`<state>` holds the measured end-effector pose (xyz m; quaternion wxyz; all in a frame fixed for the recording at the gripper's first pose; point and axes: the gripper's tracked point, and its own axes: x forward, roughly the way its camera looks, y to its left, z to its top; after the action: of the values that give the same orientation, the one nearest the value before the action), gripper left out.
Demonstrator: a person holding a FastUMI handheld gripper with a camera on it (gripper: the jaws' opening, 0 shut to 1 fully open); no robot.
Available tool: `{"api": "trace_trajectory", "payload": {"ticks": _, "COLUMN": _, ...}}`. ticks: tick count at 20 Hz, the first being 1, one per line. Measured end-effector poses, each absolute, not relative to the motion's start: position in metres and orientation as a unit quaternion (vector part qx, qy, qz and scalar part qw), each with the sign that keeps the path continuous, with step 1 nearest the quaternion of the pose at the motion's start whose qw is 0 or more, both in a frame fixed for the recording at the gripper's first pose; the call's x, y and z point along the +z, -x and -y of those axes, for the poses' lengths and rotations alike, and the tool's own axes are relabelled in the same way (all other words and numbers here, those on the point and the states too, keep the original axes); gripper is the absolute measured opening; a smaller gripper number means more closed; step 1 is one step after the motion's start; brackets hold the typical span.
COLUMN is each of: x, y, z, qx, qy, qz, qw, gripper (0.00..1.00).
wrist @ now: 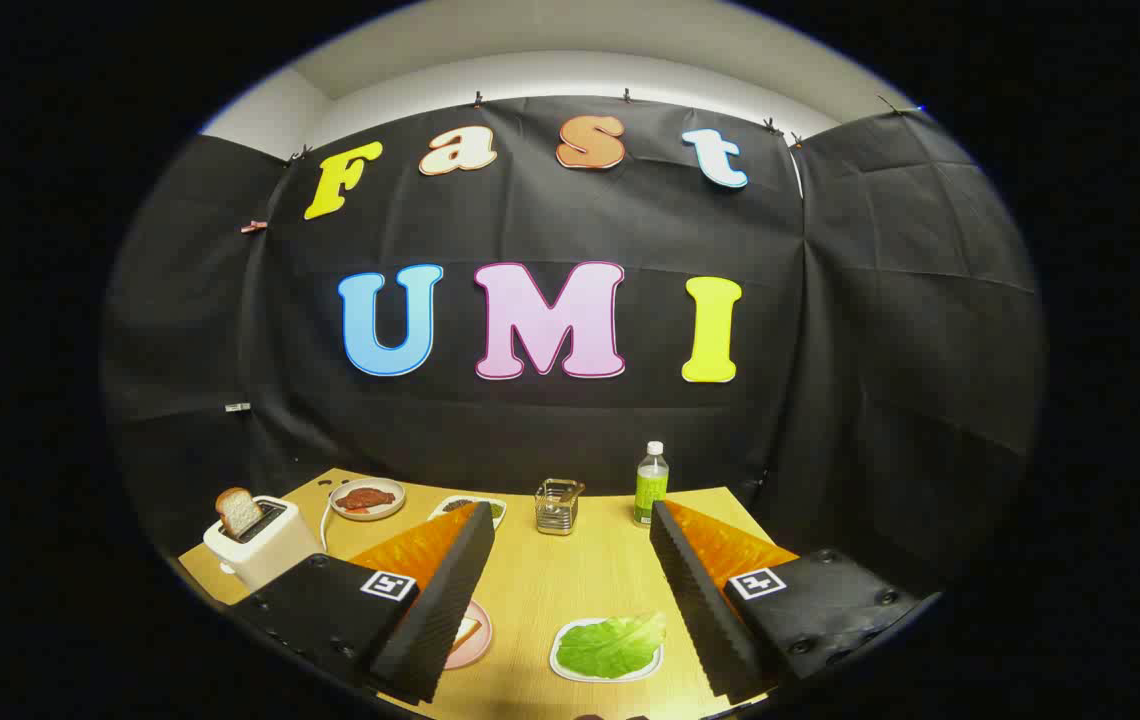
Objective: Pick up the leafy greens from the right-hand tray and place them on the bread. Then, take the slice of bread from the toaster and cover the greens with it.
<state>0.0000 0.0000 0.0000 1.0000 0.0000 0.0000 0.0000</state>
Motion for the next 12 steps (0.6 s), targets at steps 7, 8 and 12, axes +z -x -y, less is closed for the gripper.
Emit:
{"api": "trace_trajectory", "payload": {"ticks": 7, "x": -0.010, "y": 0.003, "z": -0.002, "qx": -0.002, "qy": -0.011, "qz": -0.015, "qw": 1.000, "gripper": 0.97}}
{"api": "trace_trajectory", "payload": {"ticks": 8, "x": -0.012, "y": 0.003, "z": -0.002, "qx": -0.002, "qy": -0.012, "qz": -0.018, "qw": 1.000, "gripper": 0.97}}
{"api": "trace_trajectory", "payload": {"ticks": 12, "x": -0.022, "y": 0.003, "z": -0.004, "qx": -0.002, "qy": -0.017, "qz": -0.033, "qw": 0.999, "gripper": 0.98}}
